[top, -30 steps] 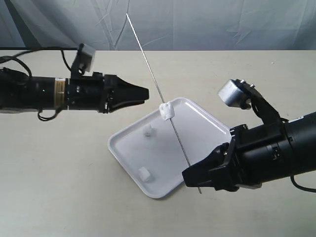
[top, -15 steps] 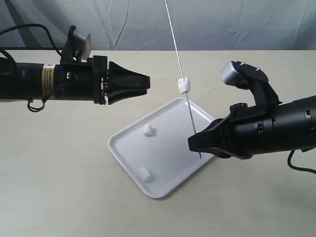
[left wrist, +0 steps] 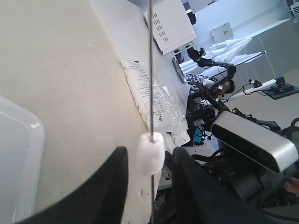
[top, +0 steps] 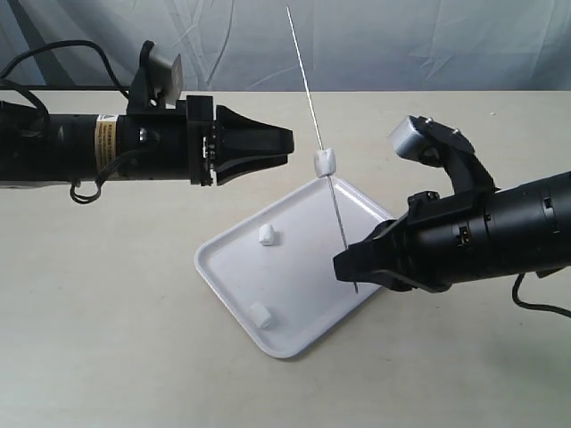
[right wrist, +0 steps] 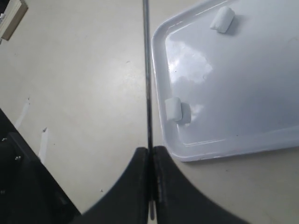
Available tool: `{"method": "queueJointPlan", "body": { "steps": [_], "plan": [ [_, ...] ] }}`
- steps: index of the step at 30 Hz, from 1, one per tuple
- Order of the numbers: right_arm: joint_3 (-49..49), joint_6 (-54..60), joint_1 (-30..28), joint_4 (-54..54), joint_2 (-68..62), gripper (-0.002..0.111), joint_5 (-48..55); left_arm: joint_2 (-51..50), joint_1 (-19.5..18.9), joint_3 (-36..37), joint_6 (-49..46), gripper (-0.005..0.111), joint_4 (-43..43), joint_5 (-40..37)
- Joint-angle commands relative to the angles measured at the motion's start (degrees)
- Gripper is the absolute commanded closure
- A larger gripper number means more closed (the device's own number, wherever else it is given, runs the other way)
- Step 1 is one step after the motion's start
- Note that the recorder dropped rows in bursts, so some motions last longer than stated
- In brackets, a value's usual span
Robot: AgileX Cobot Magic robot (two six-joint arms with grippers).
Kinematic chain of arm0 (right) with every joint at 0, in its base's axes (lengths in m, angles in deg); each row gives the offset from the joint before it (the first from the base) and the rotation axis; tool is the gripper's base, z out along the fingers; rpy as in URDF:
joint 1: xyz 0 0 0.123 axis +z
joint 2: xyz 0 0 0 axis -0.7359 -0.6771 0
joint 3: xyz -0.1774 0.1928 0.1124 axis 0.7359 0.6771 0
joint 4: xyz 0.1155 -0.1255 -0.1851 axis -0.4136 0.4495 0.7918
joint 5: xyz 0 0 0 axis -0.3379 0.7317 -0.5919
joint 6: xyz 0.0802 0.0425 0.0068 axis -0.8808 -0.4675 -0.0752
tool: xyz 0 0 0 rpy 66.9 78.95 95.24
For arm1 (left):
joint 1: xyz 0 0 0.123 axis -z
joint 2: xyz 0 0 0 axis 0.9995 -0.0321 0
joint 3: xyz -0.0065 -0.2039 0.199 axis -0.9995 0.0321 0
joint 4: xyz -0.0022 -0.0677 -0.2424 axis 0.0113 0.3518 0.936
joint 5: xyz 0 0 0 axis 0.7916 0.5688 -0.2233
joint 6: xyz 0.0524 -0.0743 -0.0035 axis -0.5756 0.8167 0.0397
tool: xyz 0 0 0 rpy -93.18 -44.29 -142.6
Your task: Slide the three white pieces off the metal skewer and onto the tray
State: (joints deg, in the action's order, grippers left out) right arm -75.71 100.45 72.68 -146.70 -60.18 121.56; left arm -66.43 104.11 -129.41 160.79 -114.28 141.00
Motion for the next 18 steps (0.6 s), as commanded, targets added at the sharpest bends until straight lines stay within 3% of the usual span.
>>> {"method": "queueJointPlan", "body": {
  "steps": [1, 7, 18],
  "plan": [
    [-0.3, 1.8, -0.1, -1.1, 0.1, 0.109, 1.9, 0.3, 1.7, 0.0, -0.8, 0.075, 1.8, 0.4],
    [-0.3, 2.2, -0.1, -1.8, 0.1, 0.109, 2.7, 0.3, 3.6, 0.0, -2.0, 0.075, 2.1, 0.4],
    [-0.3, 5.5, -0.1, -4.7, 0.1, 0.109, 4.7, 0.3, 3.7, 0.0, -2.0, 0.075, 1.0, 0.4]
  ]
}}
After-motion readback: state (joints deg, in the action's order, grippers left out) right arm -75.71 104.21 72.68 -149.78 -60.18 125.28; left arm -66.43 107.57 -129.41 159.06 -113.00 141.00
